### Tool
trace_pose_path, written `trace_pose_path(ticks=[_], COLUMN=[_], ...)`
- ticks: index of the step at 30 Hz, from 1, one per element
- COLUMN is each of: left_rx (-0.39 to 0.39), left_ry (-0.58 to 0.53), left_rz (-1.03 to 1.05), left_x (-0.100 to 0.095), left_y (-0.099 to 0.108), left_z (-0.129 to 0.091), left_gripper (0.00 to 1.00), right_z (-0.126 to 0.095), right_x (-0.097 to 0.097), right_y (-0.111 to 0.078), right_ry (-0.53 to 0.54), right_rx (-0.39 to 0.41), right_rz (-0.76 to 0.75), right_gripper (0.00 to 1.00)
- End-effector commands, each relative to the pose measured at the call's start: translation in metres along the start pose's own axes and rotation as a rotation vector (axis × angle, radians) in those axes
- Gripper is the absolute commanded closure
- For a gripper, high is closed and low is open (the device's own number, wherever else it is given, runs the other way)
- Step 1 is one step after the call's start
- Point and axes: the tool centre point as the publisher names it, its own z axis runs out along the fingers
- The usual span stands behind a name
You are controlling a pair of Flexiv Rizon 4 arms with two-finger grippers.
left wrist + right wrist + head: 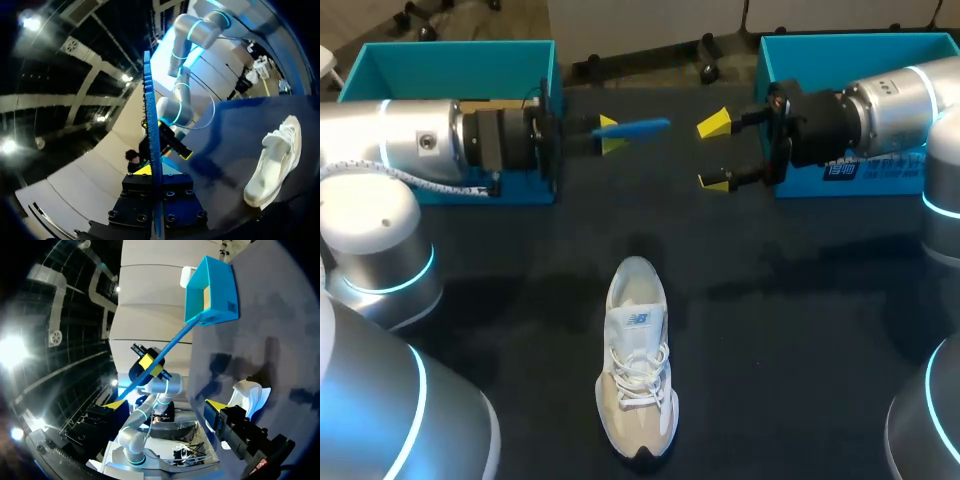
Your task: Take the shoe out of the shoebox, open the shoe tongue, remove and reinsert the insole, then place the shoe into the shoebox
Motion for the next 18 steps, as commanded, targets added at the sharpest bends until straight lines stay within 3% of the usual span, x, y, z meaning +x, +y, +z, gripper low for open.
trace_pose_path(ticks=[1, 6, 11, 18], left_rx=[0.044, 0.044, 0.000, -0.005], left_ry=[0.017, 0.017, -0.009, -0.041], left_rz=[0.404, 0.404, 0.555, 0.678], left_x=[0.001, 0.001, 0.001, 0.001], left_y=[0.002, 0.002, 0.014, 0.016], left_z=[-0.002, -0.002, 0.002, 0.010], left_gripper=[1.00, 1.00, 1.00, 1.00], right_z=[0.001, 0.001, 0.001, 0.001], right_x=[0.000, 0.000, 0.000, 0.000], right_y=[0.000, 0.000, 0.000, 0.000], right_ry=[-0.001, -0.001, -0.001, -0.001], right_rx=[0.000, 0.000, 0.000, 0.000], right_rz=[0.000, 0.000, 0.000, 0.000], right_gripper=[0.00, 0.00, 0.00, 0.00])
